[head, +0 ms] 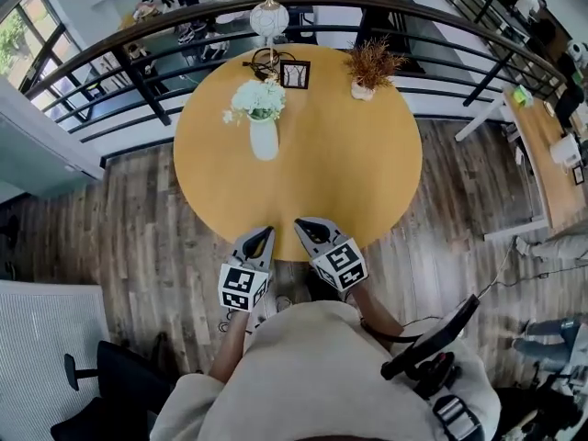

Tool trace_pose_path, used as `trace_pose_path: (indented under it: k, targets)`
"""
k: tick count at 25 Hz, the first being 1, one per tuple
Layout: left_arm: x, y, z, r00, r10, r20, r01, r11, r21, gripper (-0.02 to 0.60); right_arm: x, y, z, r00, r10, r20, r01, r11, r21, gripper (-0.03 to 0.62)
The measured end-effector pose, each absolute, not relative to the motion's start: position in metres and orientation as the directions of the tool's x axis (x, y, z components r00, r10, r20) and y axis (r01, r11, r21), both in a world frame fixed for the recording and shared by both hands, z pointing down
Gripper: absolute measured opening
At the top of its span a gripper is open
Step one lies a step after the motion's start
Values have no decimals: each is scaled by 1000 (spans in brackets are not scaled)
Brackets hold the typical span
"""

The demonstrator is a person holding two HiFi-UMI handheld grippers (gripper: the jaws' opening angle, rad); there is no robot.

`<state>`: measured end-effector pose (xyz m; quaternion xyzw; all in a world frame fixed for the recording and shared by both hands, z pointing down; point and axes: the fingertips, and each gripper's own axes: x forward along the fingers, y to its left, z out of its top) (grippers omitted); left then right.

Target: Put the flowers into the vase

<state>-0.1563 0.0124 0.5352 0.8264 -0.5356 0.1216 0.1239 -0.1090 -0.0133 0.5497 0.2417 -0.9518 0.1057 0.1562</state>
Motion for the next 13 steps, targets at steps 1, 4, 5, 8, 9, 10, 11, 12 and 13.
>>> trace_pose_path:
  k: [1,4,5,8,9,10,11,12,13]
  targets:
    - [-156,20,534,400,-856,329,-914,-399,74,6,-108,-5,549,-832,-431,348,-495,861,-118,6]
    - [-151,44,532,411,-852,323,-910,-406,87,6,-103,21,541,-824,-444,351,-505,857,-101,6]
    - [-148,52,531,416,-850,323,-908,-409,91,6,-101,29,539,-822,-448,351,-508,856,-97,6]
    - [-138,65,525,425,-846,321,-904,-418,93,6,-92,44,533,-820,-451,354,-510,855,-92,6]
    - [-133,68,523,426,-846,319,-903,-419,95,6,-89,46,532,-819,-450,355,-510,855,-92,6]
    - [-129,70,521,428,-847,316,-902,-420,97,6,-84,49,531,-818,-450,357,-510,855,-92,6]
    - [-124,72,519,429,-847,314,-902,-420,99,6,-80,51,530,-818,-450,359,-511,855,-92,6]
    - [-120,73,517,430,-847,312,-902,-420,101,6,-76,53,528,-817,-451,360,-512,854,-92,6]
    - [-116,75,515,431,-848,310,-901,-421,102,6,-72,55,527,-816,-452,360,-513,853,-92,6]
